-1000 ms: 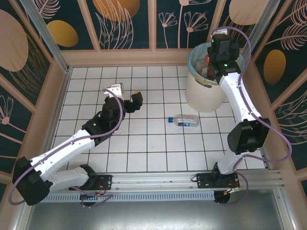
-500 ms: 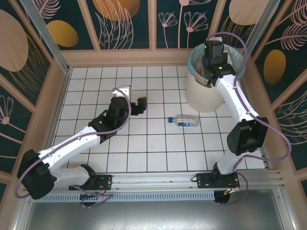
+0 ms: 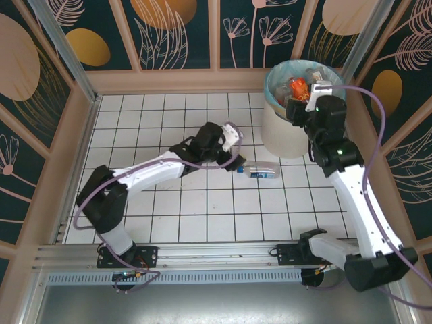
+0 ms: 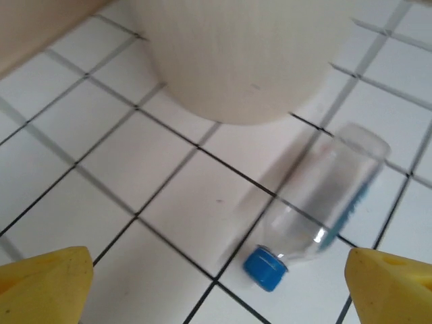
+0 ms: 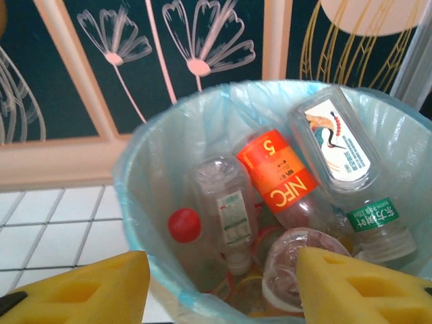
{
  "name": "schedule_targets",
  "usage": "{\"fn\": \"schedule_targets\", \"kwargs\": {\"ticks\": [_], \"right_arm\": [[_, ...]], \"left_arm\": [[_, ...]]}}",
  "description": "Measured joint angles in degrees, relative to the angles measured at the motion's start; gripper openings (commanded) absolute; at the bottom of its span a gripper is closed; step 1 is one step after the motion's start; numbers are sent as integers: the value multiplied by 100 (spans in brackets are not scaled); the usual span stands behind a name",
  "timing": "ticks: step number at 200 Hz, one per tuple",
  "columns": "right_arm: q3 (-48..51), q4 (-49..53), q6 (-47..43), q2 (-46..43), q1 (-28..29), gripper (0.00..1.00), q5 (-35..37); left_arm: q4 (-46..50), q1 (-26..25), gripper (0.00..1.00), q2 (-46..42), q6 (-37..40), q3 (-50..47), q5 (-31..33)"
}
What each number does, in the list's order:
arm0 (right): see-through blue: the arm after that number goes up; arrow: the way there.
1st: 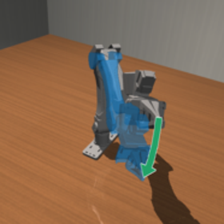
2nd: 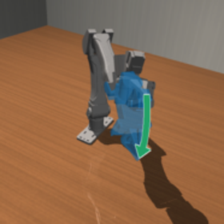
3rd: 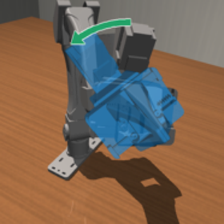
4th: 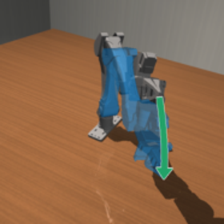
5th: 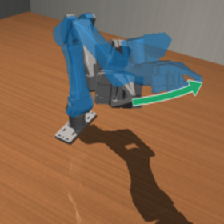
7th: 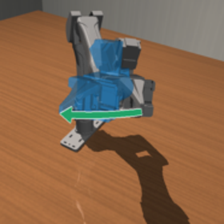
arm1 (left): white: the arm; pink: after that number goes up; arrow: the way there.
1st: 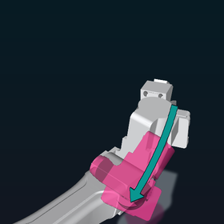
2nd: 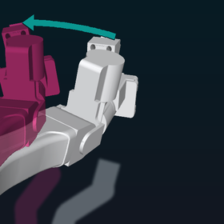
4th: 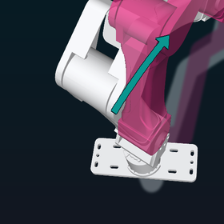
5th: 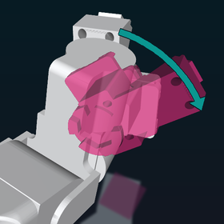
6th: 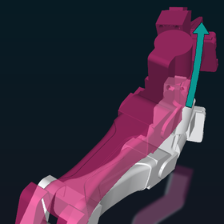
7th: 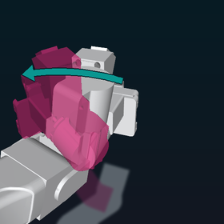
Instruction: Put the plastic bottles in the bin
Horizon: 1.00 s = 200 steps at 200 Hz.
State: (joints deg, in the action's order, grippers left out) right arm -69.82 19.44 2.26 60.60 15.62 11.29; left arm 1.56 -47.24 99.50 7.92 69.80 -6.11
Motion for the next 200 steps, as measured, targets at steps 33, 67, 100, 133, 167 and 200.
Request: {"fn": "schedule_targets", "kwargs": {"ticks": [33,67,100,133,167,200], "right_arm": [[157,2,153,-190,116,61,-223],[299,-20,149,-188,240,61,-389],[326,-166,129,-181,262,61,-459],[363,-343,114,-184,299,61,-529],[455,-387,114,-184,317,61,-540],[472,-407,114,-184,326,61,-540]], "left_arm": [[39,-232,98,962,844,302,-509],[35,-225,98,1711,1268,785,-684],[35,-214,90,2151,1416,1123,-772],[35,-214,74,2262,1462,1130,-1023],[-179,-214,63,2260,1443,1008,-1333],[-315,-203,58,2225,1432,890,-1589]]}}
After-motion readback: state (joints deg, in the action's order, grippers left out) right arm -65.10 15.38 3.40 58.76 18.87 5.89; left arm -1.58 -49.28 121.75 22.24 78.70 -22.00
